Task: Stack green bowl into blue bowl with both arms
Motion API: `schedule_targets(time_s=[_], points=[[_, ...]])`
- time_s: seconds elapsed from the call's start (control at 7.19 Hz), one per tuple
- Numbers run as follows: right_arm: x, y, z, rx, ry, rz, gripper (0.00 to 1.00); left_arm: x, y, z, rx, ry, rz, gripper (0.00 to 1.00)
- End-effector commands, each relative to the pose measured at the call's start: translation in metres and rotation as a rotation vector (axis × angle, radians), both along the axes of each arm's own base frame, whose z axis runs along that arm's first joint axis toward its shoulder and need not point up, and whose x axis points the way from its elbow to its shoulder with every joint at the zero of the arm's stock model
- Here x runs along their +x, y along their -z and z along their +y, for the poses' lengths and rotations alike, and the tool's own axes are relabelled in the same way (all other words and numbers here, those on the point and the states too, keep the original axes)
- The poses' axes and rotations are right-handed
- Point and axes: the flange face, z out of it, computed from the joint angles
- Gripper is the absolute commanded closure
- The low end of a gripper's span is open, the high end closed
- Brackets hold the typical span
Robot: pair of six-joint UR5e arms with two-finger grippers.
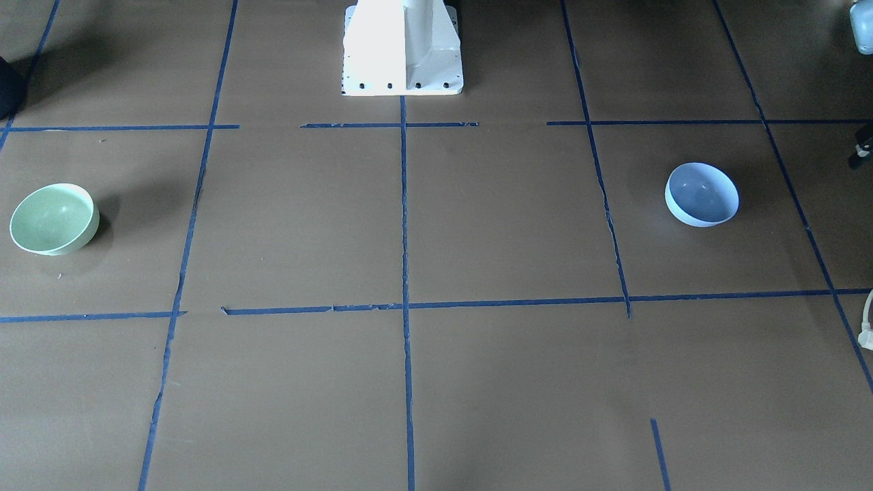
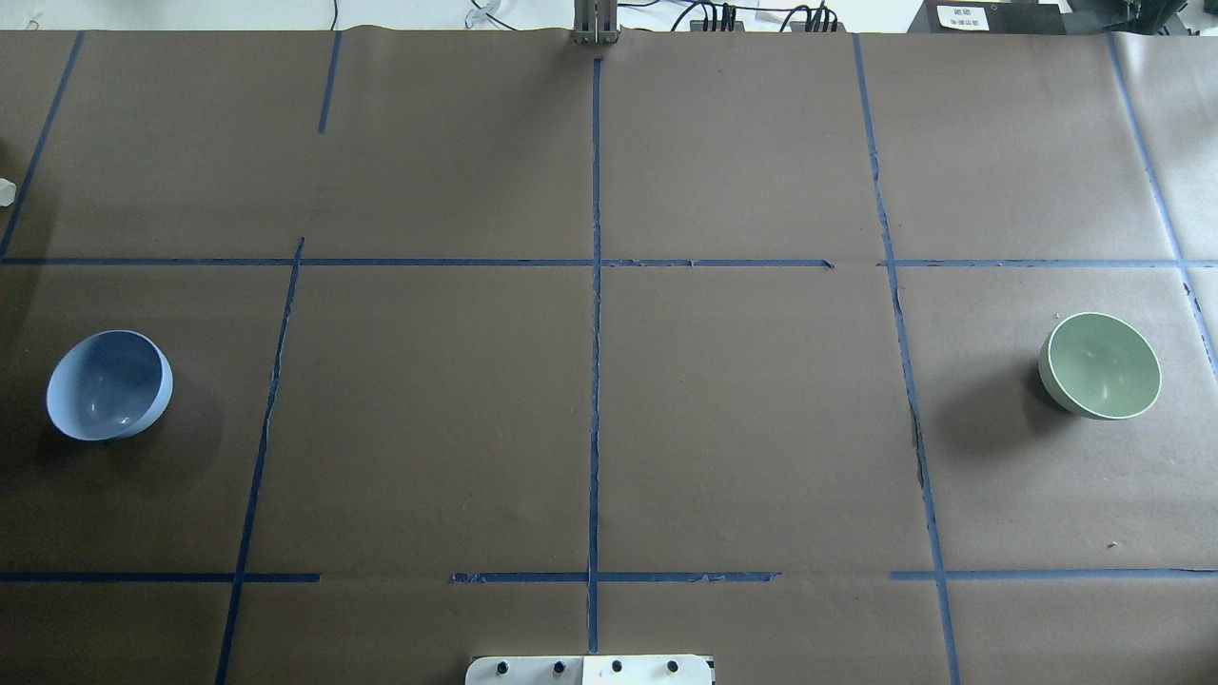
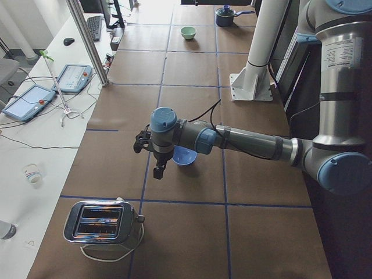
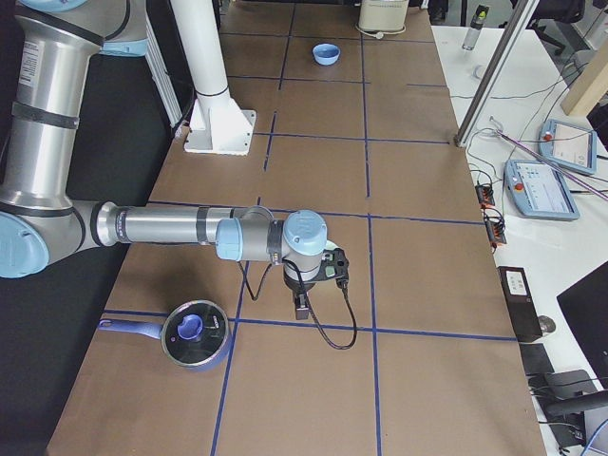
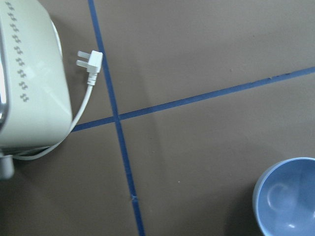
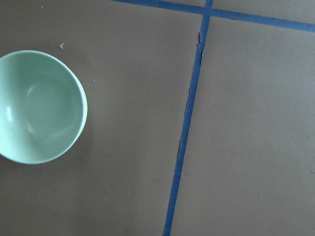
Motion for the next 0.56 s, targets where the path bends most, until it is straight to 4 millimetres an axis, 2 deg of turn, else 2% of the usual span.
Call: schedule_targets(time_s=[0.0,0.42], points=[[0.000,0.000,0.000,0.000,0.001,0.000,0.00,0.074,-0.007,0.025,-0.088,0.071,0.051,0.00],[0.000,0.000,0.000,0.000,0.001,0.000,0.00,0.151,-0.045,0.040,-0.128,0.117,0.025,0.00]])
